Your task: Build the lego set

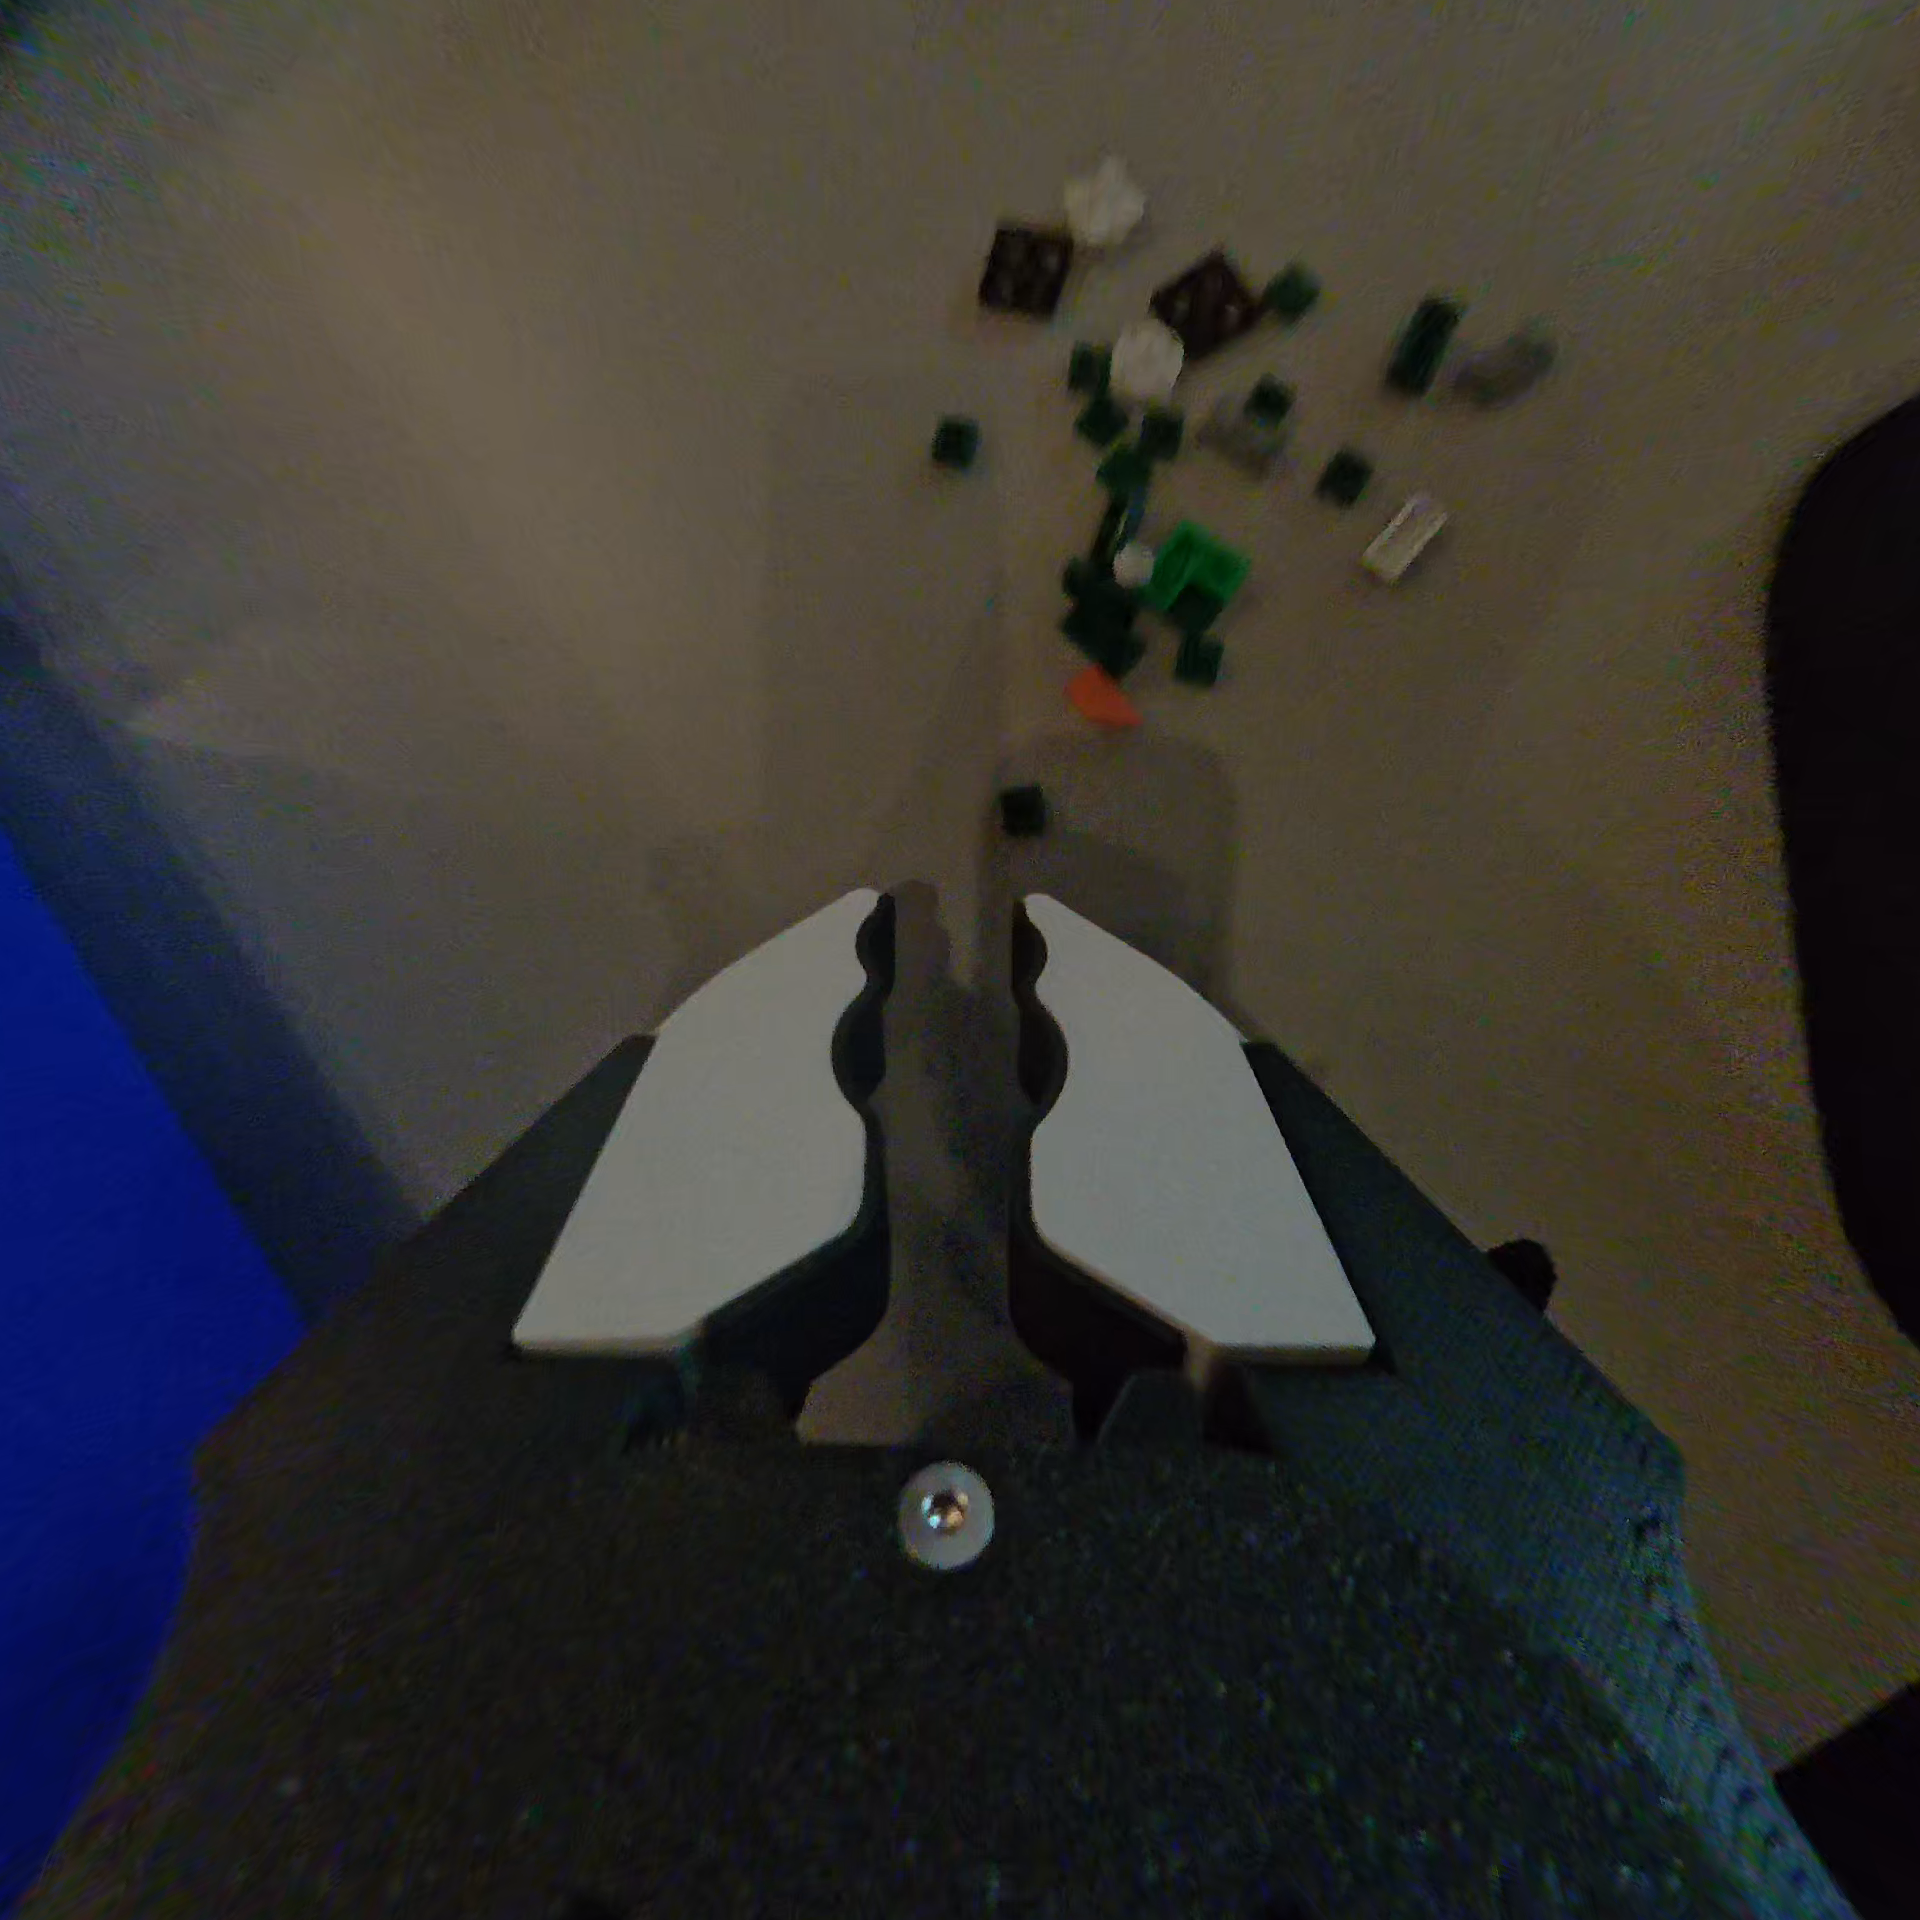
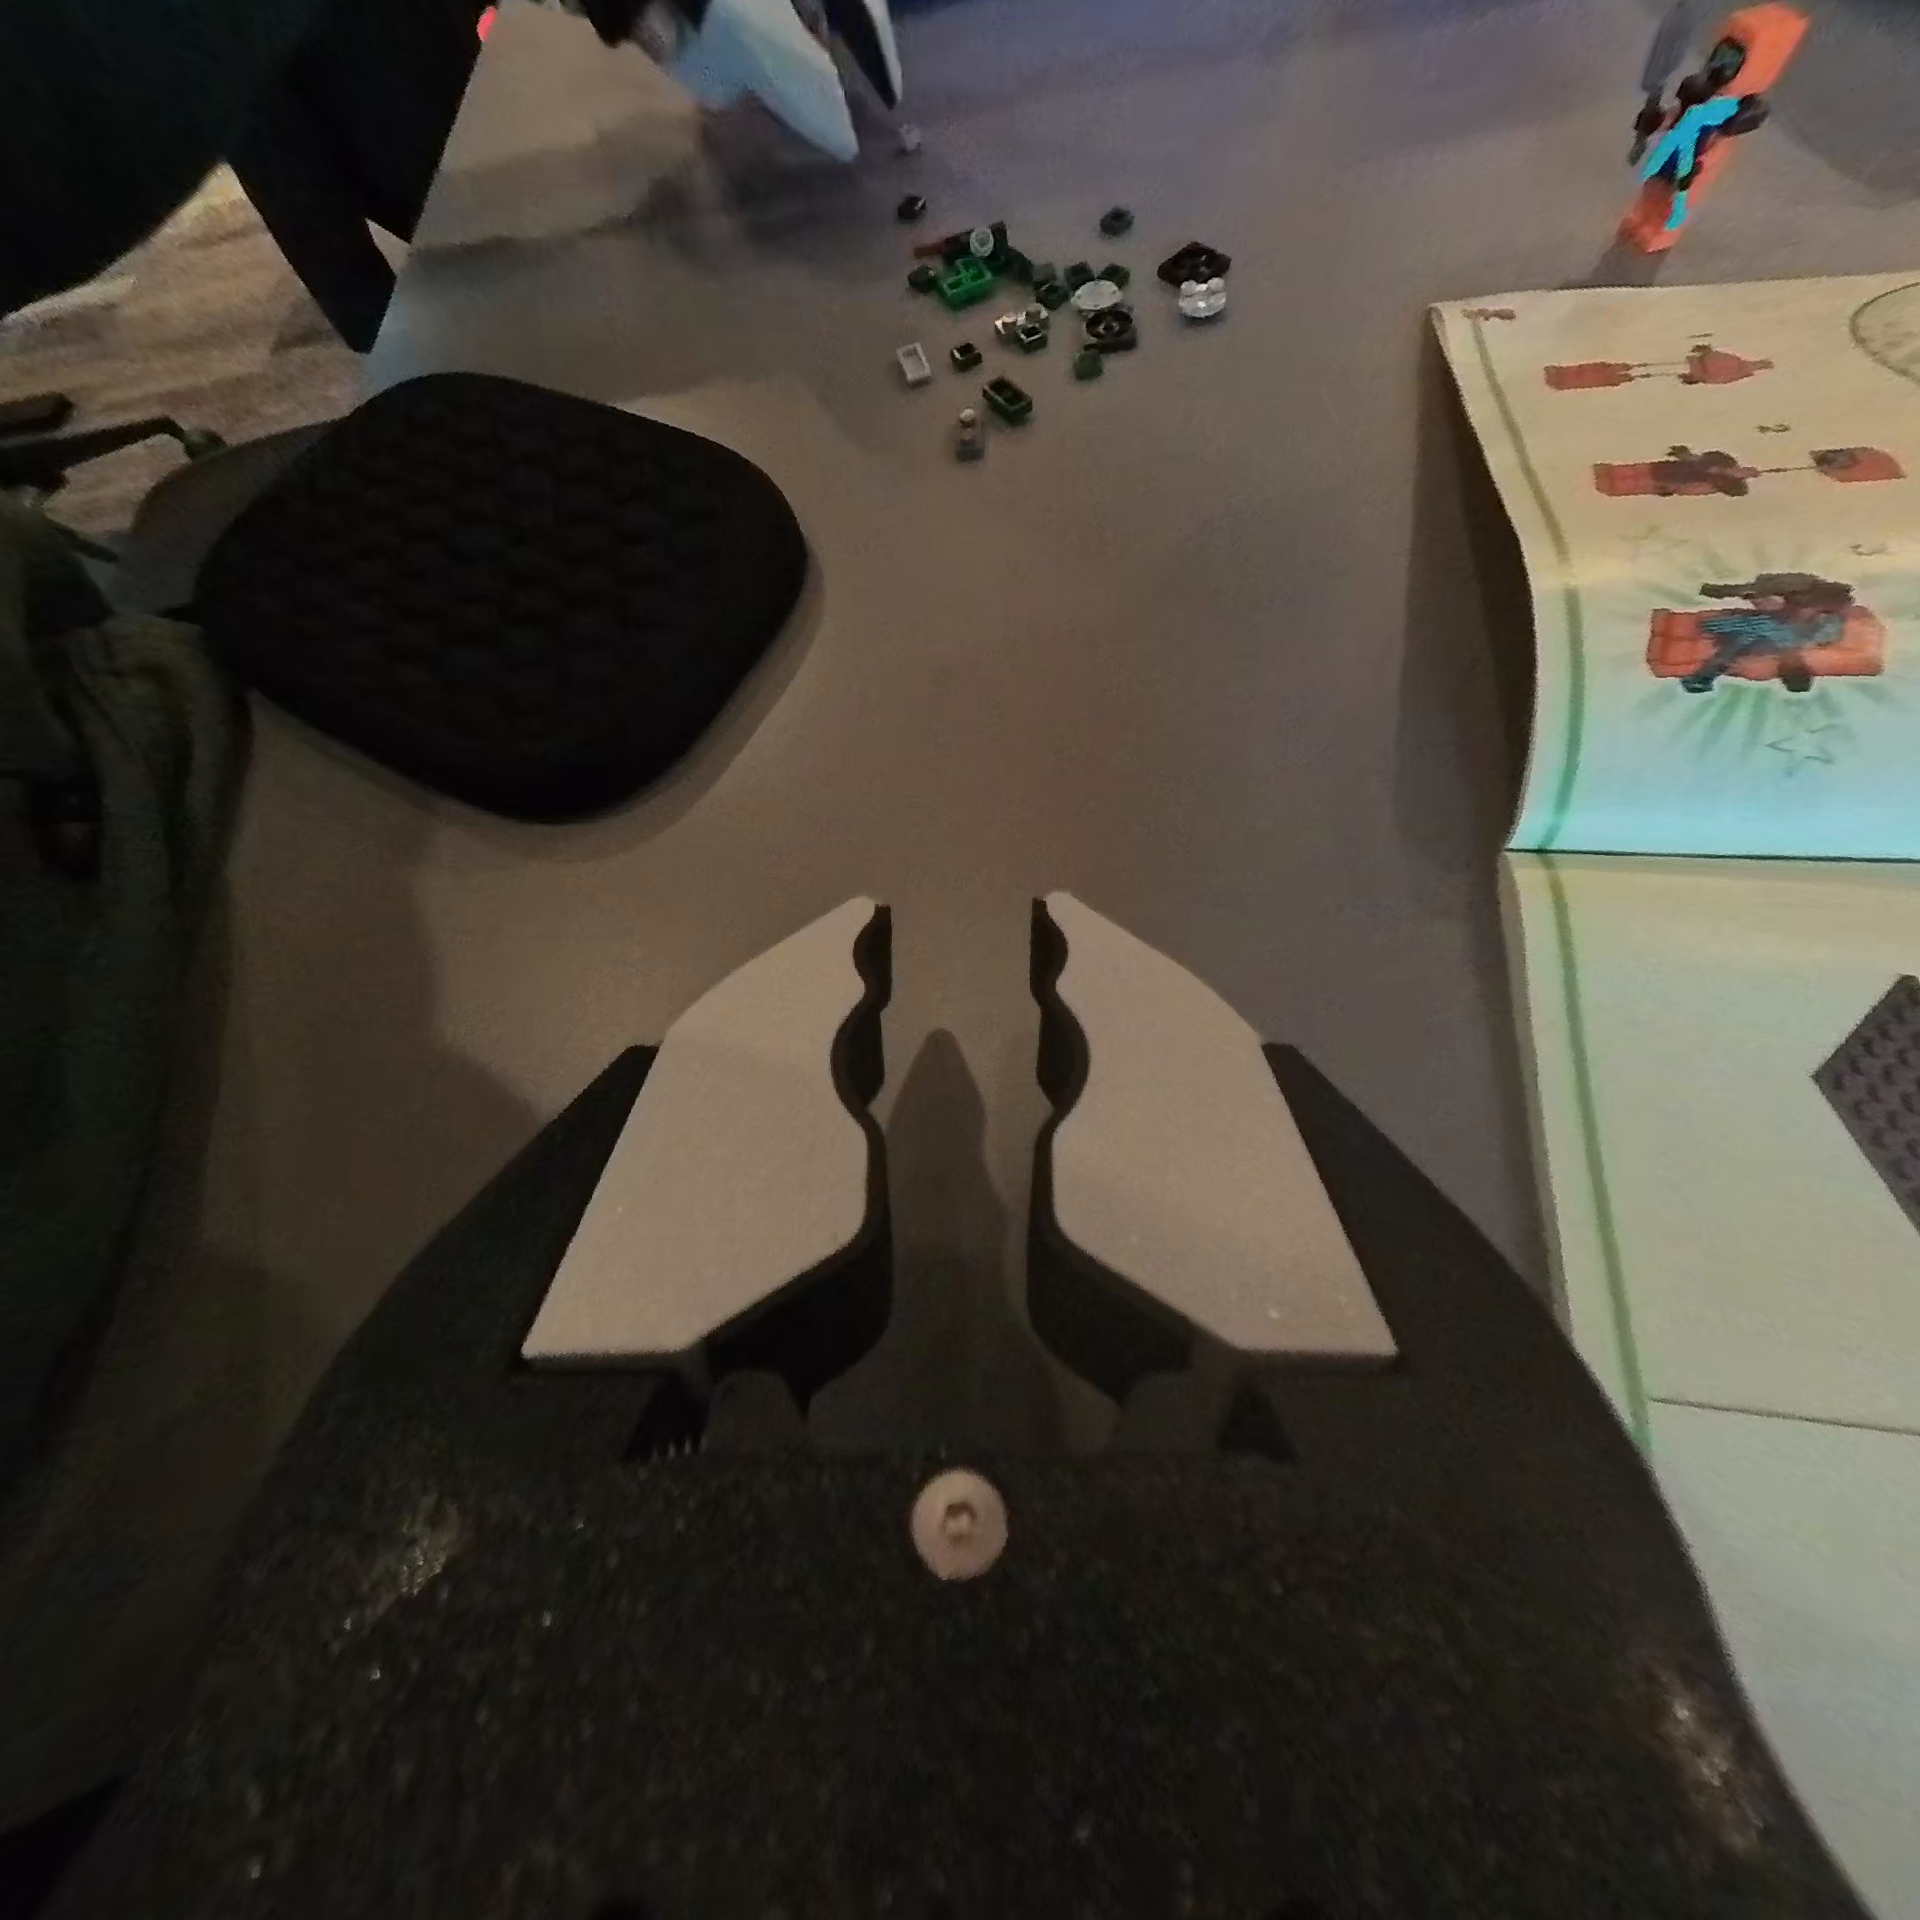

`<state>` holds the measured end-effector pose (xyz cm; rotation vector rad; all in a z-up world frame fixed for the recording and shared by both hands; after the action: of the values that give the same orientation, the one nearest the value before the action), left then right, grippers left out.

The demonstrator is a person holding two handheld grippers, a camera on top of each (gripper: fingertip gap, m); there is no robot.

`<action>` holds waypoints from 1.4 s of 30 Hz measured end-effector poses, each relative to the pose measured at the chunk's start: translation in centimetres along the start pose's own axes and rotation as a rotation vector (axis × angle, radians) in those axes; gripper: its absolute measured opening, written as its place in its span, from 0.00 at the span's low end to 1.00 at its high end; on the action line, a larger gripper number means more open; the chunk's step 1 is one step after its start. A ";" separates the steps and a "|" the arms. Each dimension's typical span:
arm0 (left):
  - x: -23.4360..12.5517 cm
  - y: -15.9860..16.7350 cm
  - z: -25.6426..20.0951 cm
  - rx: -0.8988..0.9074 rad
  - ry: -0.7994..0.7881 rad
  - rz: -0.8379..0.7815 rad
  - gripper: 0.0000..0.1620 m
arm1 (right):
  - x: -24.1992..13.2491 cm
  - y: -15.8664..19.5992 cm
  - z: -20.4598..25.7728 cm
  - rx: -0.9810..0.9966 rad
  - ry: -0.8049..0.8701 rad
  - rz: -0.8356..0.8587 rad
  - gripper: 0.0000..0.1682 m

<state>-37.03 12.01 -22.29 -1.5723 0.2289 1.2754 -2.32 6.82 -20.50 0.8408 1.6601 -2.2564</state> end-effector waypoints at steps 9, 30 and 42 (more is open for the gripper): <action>2.3 -1.4 -0.8 0.002 0.038 -0.058 0.04 | -0.1 0.0 -0.1 0.002 0.004 -0.004 0.15; 0.1 -1.2 1.9 0.009 -0.010 0.004 0.09 | -0.2 0.1 0.0 0.000 -0.001 -0.006 0.15; 1.1 0.8 2.1 -0.055 -0.019 0.013 0.06 | -0.3 -0.1 0.1 -0.003 0.005 -0.007 0.15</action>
<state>-38.39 13.83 -23.32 -1.6068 0.1935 1.3161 -2.16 6.73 -20.29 0.8413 1.6704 -2.2582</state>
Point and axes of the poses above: each gripper's, where its closed fingertips meet, x out along the fingers, y out of its underside, z = x × y across the jaws, the point moved 3 cm from there along -x, back along the fingers, and after that the axes turned 4 degrees about x, right-handed, at the moved point
